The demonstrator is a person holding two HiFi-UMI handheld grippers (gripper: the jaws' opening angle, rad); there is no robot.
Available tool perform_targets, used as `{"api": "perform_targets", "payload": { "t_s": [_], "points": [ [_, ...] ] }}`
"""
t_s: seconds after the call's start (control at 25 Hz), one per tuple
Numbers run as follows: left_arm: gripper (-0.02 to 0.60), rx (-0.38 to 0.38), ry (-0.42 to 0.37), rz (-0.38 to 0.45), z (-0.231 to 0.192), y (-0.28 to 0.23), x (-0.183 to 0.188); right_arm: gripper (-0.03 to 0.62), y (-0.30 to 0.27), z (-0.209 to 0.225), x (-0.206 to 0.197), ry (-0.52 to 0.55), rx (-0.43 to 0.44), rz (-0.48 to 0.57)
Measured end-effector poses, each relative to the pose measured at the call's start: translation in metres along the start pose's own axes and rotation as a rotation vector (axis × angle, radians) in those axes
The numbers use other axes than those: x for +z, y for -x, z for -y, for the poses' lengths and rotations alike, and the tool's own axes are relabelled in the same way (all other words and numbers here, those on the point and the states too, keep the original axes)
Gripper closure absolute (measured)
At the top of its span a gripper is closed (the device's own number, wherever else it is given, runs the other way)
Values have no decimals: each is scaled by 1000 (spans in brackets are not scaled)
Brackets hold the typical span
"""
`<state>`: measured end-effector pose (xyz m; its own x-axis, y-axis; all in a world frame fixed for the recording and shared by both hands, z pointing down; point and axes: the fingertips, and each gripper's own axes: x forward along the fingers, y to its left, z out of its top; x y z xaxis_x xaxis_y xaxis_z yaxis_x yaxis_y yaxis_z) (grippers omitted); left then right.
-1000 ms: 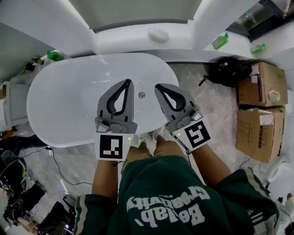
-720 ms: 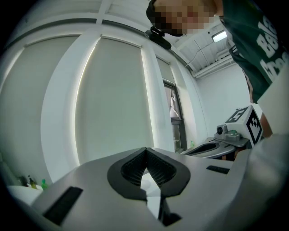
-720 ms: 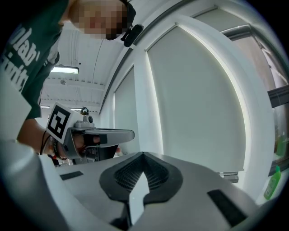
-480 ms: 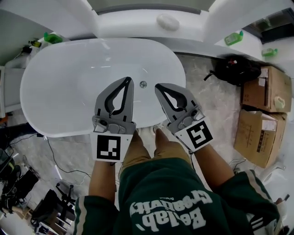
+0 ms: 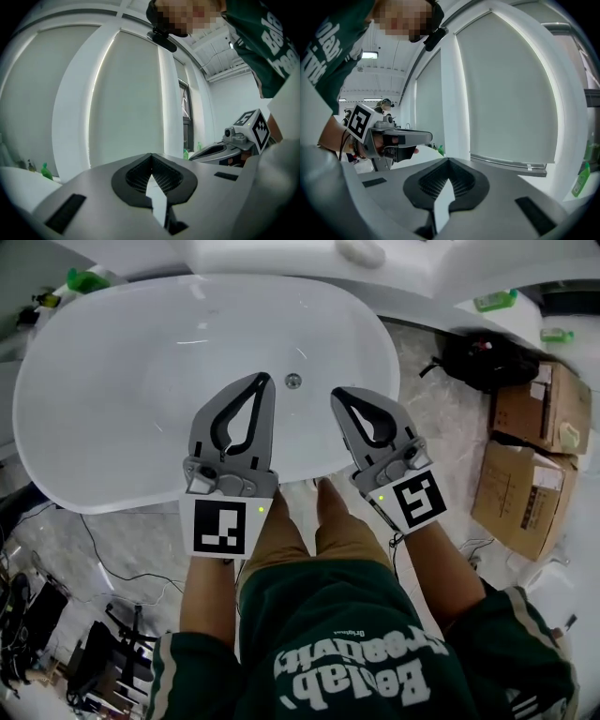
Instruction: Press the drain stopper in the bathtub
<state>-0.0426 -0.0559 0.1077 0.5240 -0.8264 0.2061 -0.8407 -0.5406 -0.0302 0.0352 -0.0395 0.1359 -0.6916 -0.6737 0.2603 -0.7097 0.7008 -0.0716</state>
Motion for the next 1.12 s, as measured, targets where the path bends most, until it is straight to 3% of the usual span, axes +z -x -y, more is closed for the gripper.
{"api": "perform_targets", "payload": {
  "t_s": [0.2,0.4,0.72,1.12],
  "points": [
    [576,-36,29,19,-19,5,-43,580,-30,-16,-38,38,-40,-79],
    [576,-55,74,17,-19,-5,-90,580,-50,-2,-76,7,-99,-78],
    [576,26,85,-2,-35,-49,-161,580,-82,24,-189,-57,-30,-171],
    [576,83,120,-81,-40,-84,-237,580,-127,46,-308,-42,45,-333]
  ]
}}
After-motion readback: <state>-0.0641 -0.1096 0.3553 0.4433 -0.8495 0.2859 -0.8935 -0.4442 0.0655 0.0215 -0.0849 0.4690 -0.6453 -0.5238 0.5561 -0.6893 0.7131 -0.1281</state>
